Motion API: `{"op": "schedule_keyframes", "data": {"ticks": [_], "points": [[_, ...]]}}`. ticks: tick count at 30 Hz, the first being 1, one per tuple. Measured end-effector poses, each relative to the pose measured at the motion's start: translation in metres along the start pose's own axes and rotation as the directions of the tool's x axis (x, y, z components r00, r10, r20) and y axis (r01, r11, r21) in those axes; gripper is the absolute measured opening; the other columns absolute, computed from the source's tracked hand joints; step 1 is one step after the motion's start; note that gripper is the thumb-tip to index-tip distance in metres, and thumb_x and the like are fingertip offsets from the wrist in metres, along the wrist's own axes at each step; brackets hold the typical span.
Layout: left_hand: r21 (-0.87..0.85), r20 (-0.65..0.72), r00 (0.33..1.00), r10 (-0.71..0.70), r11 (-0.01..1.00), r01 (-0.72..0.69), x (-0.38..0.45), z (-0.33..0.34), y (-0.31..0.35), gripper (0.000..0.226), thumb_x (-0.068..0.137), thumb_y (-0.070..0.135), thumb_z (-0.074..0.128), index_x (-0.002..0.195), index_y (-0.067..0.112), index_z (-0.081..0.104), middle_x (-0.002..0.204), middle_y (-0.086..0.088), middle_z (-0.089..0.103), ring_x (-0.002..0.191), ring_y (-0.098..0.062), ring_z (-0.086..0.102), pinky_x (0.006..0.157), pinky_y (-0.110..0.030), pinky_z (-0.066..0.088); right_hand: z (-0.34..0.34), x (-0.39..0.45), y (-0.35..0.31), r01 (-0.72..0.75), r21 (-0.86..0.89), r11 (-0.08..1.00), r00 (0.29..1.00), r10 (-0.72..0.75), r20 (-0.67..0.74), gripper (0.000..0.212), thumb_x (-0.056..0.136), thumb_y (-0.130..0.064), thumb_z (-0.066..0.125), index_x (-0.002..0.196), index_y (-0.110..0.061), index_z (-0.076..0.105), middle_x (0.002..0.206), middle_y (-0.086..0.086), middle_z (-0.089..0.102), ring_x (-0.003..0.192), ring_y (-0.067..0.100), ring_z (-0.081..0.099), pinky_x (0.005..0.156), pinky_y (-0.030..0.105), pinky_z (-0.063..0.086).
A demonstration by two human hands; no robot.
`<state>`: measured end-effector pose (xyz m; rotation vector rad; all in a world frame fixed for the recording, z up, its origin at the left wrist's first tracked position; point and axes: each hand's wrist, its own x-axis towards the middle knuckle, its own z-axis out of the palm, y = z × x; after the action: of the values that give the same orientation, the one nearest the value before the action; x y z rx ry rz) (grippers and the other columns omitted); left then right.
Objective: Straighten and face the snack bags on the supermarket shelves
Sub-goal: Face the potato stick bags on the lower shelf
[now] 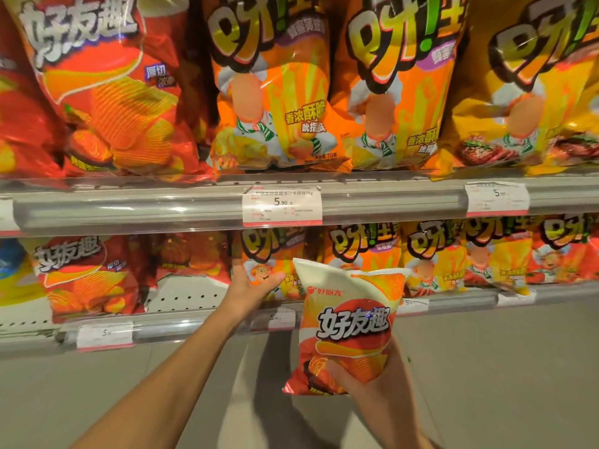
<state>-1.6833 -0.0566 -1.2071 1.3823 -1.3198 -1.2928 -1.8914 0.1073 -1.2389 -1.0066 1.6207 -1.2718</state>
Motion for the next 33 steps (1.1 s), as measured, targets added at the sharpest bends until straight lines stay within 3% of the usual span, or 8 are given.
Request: {"op": "schedule_keyframes", "data": {"ticks": [4, 8, 11, 15, 18, 22, 26, 33], "points": [[0.098, 0.065, 0.997, -0.04, 0.995, 0.034, -0.011, -0.019, -0.003, 0.068, 0.077, 0.013, 0.084, 0.128, 0.017, 0.038, 0.113, 0.001, 0.062, 0.088, 0.001, 0.068, 0.069, -0.014, 0.055, 0.013, -0.008, -0.014, -0.027, -0.117, 0.993, 1.0, 0.026, -0.01, 0.093, 0.05, -0.041, 0.1, 0.125, -0.04, 0.045, 0.104, -0.024, 0.065, 0.089, -0.002, 0.065, 0.063, 0.012, 0.052], [0.402, 0.007, 0.997, 0.074, 0.913, -0.071, -0.031, -0.057, -0.014, 0.07, 0.073, 0.021, 0.087, 0.132, 0.019, 0.048, 0.122, 0.001, 0.058, 0.113, -0.013, 0.055, 0.094, -0.027, 0.048, 0.037, -0.013, -0.028, -0.003, -0.17, 0.985, 0.999, 0.01, 0.041, 0.093, 0.054, -0.04, 0.099, 0.129, -0.037, 0.044, 0.116, -0.014, 0.064, 0.1, 0.003, 0.063, 0.075, 0.015, 0.053], [0.804, 0.07, 0.97, 0.234, 0.562, -0.193, -0.05, -0.099, -0.024, 0.062, 0.081, 0.037, 0.077, 0.135, 0.021, 0.05, 0.13, 0.002, 0.052, 0.121, -0.018, 0.046, 0.102, -0.031, 0.042, 0.062, -0.014, -0.04, 0.034, -0.174, 0.984, 0.993, -0.013, 0.119, 0.109, 0.055, -0.046, 0.097, 0.147, -0.031, 0.04, 0.131, -0.005, 0.062, 0.122, 0.019, 0.059, 0.102, 0.044, 0.053], [0.937, 0.181, 0.931, 0.317, 0.233, -0.262, -0.079, -0.145, -0.038, 0.069, 0.067, 0.03, 0.083, 0.128, 0.02, 0.053, 0.125, -0.001, 0.052, 0.111, -0.023, 0.054, 0.091, -0.03, 0.05, 0.101, -0.013, -0.052, 0.073, -0.119, 0.99, 0.988, -0.055, 0.145, 0.101, 0.053, -0.048, 0.097, 0.14, -0.034, 0.047, 0.114, -0.02, 0.066, 0.098, -0.006, 0.061, 0.075, 0.016, 0.051], [0.982, 0.137, 0.975, 0.174, 0.106, -0.157, -0.094, -0.165, -0.048, 0.083, 0.082, 0.038, 0.071, 0.151, 0.017, 0.03, 0.153, -0.009, 0.034, 0.141, -0.03, 0.034, 0.117, -0.036, 0.028, 0.132, -0.011, -0.061, 0.074, -0.147, 0.986, 0.981, -0.046, 0.188, 0.084, 0.054, -0.05, 0.096, 0.123, -0.041, 0.05, 0.105, -0.026, 0.064, 0.084, -0.018, 0.058, 0.058, 0.004, 0.04], [0.997, 0.072, 0.997, -0.02, 0.021, -0.072, -0.108, -0.173, -0.059, 0.09, 0.097, 0.043, 0.05, 0.157, 0.012, -0.009, 0.166, -0.009, -0.01, 0.153, -0.027, -0.01, 0.123, -0.04, -0.004, 0.173, 0.002, -0.068, 0.112, -0.141, 0.984, 0.977, -0.084, 0.195, 0.071, 0.054, -0.039, 0.099, 0.105, -0.045, 0.05, 0.099, -0.028, 0.063, 0.086, -0.016, 0.061, 0.072, 0.009, 0.046], [0.999, 0.048, 0.998, -0.048, 0.025, -0.047, -0.111, -0.172, -0.054, 0.09, 0.099, 0.041, 0.049, 0.156, 0.01, -0.013, 0.165, -0.009, -0.016, 0.152, -0.026, -0.016, 0.123, -0.042, -0.008, 0.211, 0.022, -0.077, 0.147, -0.132, 0.98, 0.98, -0.126, 0.154, 0.075, 0.054, -0.042, 0.097, 0.102, -0.066, 0.044, 0.091, -0.028, 0.065, 0.081, -0.013, 0.062, 0.071, 0.02, 0.049], [0.994, 0.054, 0.998, -0.036, 0.092, -0.05, -0.108, -0.168, -0.059, 0.09, 0.099, 0.037, 0.05, 0.156, 0.006, -0.013, 0.163, -0.014, -0.022, 0.15, -0.027, -0.021, 0.122, -0.041, -0.009, 0.263, 0.058, -0.082, 0.131, -0.205, 0.97, 0.991, -0.121, 0.06, 0.08, 0.061, -0.059, 0.09, 0.121, -0.027, 0.048, 0.105, -0.001, 0.066, 0.103, 0.025, 0.061, 0.084, 0.035, 0.048]]}}
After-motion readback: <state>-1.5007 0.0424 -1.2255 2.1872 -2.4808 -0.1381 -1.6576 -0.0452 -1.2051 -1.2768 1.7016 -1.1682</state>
